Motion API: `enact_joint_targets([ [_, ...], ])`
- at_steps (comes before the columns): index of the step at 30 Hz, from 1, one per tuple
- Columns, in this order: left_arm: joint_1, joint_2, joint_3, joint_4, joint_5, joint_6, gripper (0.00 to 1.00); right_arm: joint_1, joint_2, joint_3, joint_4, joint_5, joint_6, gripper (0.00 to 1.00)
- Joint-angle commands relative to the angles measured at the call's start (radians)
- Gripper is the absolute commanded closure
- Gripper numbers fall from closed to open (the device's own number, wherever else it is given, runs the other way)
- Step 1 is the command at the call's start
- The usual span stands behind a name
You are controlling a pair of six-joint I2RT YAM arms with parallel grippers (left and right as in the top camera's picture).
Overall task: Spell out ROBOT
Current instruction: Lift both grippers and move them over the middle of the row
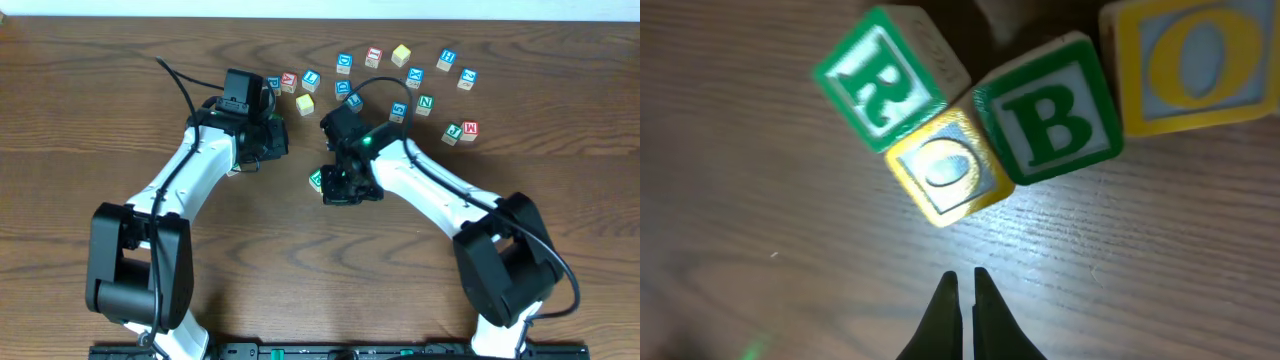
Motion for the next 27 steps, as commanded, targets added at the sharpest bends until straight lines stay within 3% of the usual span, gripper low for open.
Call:
enact_joint_targets([
  [1,0.003,0.011,0.003,0.009,0.043,0.046,0.93,0.002,0.026,-0.007,-0.001,0.053,0.07,0.99],
  [6,0.002,0.029,0.003,0.035,0.133,0.068,0.93,0.013,0.029,-0.007,0.0,0.094,0.097,0.99],
  [27,-0.045,0.112,0.003,0.102,0.139,0.064,0.93,0.023,0.043,-0.007,0.097,0.112,0.107,0.99],
])
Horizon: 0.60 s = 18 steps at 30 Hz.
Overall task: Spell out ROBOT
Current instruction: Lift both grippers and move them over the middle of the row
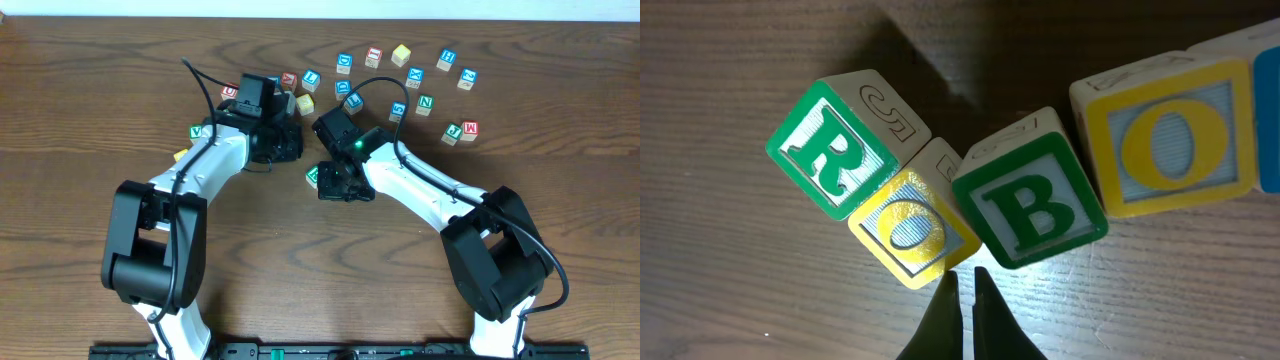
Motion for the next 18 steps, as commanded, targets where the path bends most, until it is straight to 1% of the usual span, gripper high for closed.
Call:
enact_joint_targets([
  [1,-0.016,0.013,0.003,0.0,0.016,0.013,0.92,0.004,0.01,-0.005,0.011,0.017,0.014,0.99],
  [7,-0.018,0.013,0.003,-0.008,0.007,0.013,0.93,0.004,0.01,-0.005,0.033,0.02,0.014,0.99],
  [12,-0.018,0.013,0.003,-0.02,-0.075,0.013,0.93,0.004,0.01,-0.005,0.032,0.02,0.014,0.99],
  [18,-0.019,0.039,0.003,-0.02,-0.068,0.013,0.93,0.003,0.01,-0.005,0.021,0.02,0.019,0.99],
])
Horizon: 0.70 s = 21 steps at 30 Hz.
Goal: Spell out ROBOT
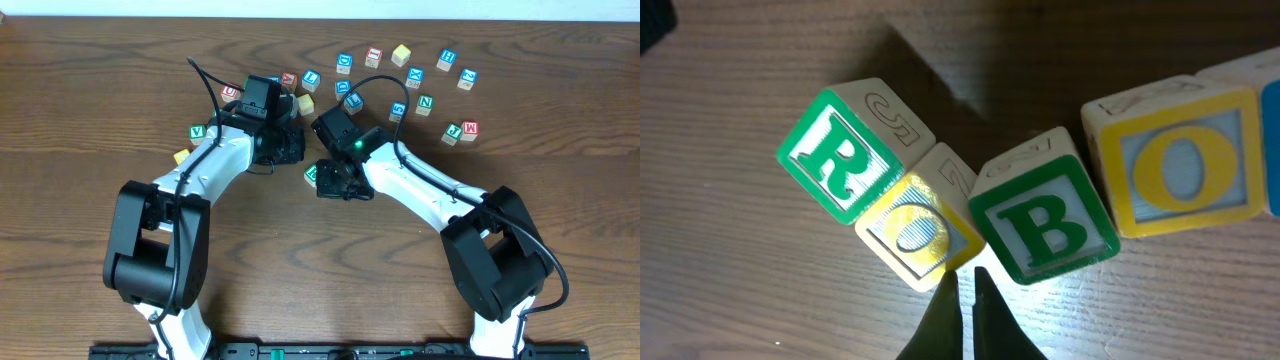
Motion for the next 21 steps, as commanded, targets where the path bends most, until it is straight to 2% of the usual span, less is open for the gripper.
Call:
enact_joint_targets([
  [1,0.001,0.048,0.003,-0.003,-0.005,0.013,0.93,0.003,0.01,-0.005,-0.008,0.019,0.019,0.99],
  [14,0.004,0.075,0.003,0.0,0.027,0.005,0.93,0.002,0.027,-0.004,-0.013,0.022,0.028,0.99],
  [21,0.004,0.075,0.003,-0.007,0.045,0.005,0.93,-0.031,0.059,0.006,-0.008,-0.039,0.028,0.99],
])
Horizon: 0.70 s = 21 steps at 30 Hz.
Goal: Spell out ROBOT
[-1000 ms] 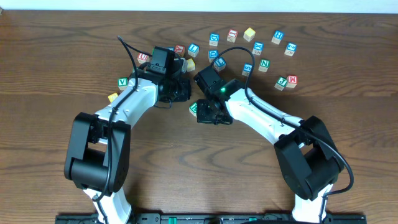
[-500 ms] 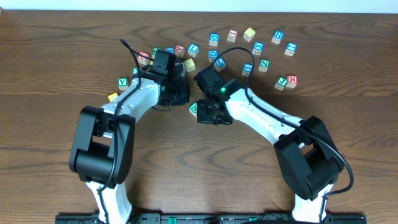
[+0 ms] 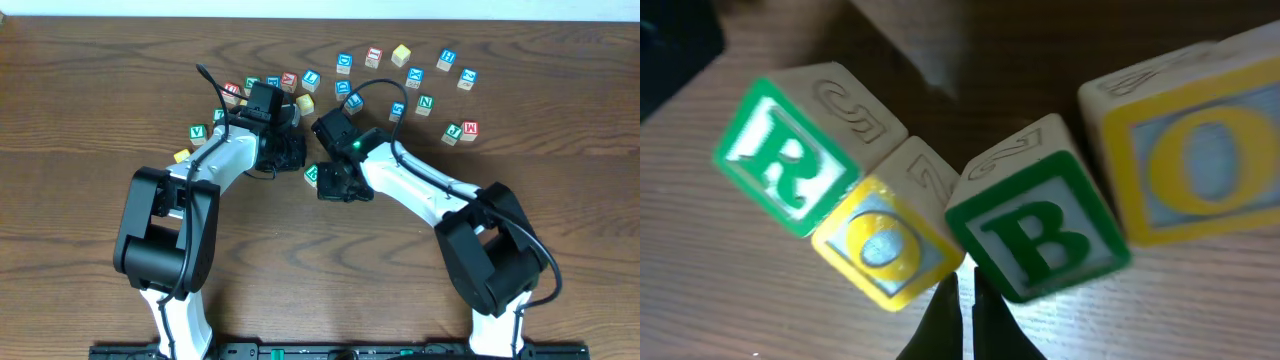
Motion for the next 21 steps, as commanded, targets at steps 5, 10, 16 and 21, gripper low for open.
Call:
enact_joint_targets([
  [5,0.004,-0.002,0.003,-0.02,0.025,0.005,0.92,-0.025,0.024,0.012,0.016,-0.023,0.005,0.99],
  [10,0.004,-0.002,0.003,-0.035,0.025,-0.003,0.93,-0.026,0.024,0.012,0.041,-0.023,0.004,0.99],
  [16,0.004,-0.002,0.003,-0.05,0.037,-0.013,0.92,-0.025,0.024,0.012,0.062,-0.025,-0.006,0.99],
  [21,0.003,-0.002,0.003,-0.064,0.043,-0.033,0.93,-0.025,0.024,0.013,0.08,-0.025,-0.006,0.99],
])
